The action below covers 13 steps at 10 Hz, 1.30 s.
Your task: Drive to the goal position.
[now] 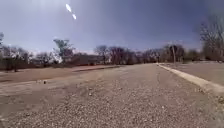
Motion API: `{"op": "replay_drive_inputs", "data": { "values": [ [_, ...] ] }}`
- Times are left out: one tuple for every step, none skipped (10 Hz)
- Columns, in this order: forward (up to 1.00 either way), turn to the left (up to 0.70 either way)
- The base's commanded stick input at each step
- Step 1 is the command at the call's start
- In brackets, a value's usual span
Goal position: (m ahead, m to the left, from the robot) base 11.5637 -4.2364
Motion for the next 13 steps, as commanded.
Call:
{"op": "replay_drive_inputs", "data": {
  "values": [
    [0.7, -0.35],
    [0.7, -0.35],
    [0.7, -0.35],
    [0.7, -0.35],
    [0.7, -0.35],
    [0.7, -0.22],
    [0.7, -0.05],
    [0.7, 0.0],
    [0.7, 0.0],
    [0.7, 0.0],
    [0.7, 0.0],
    [0.7, 0.0],
    [0.7, 0.0]
  ]
}}
